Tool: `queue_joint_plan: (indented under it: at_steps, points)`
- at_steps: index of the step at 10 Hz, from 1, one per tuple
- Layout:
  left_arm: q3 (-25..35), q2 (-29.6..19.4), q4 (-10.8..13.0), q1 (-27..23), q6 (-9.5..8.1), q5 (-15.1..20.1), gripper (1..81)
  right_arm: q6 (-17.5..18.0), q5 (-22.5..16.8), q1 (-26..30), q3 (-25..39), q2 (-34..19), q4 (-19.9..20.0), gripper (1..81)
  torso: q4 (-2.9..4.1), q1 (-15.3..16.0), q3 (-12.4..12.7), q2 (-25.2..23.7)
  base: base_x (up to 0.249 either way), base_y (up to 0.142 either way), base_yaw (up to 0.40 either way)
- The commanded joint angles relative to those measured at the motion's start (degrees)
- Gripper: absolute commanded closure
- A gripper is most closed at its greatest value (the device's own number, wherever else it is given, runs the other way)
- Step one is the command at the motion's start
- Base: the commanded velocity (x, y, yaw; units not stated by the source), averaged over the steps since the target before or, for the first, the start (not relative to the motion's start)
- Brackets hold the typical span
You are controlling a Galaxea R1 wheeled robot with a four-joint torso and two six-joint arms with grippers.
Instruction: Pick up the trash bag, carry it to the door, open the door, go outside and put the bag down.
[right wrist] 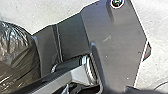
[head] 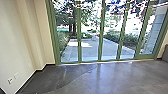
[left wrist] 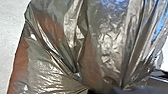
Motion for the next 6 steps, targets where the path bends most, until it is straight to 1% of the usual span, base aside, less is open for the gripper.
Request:
queue_joint_plan:
  at_steps: [1, 6]
  points:
    - [-0.3, -0.2, 0.4, -3.7, 0.29, 3.8, 81.1, -0.2, -3.4, 2.5, 0.1, 0.3, 0.3, 1.0, 0.00, 0.0, 0.0, 0.0, 0.000, 0.000, -0.280]
    - [-0.3, -0.2, 0.4, -3.7, 0.29, 3.8, 81.1, -0.2, -3.4, 2.7, 0.1, 0.4, 0.3, 1.0, 0.00, 0.0, 0.0, 0.0, 0.000, 0.000, -0.278]
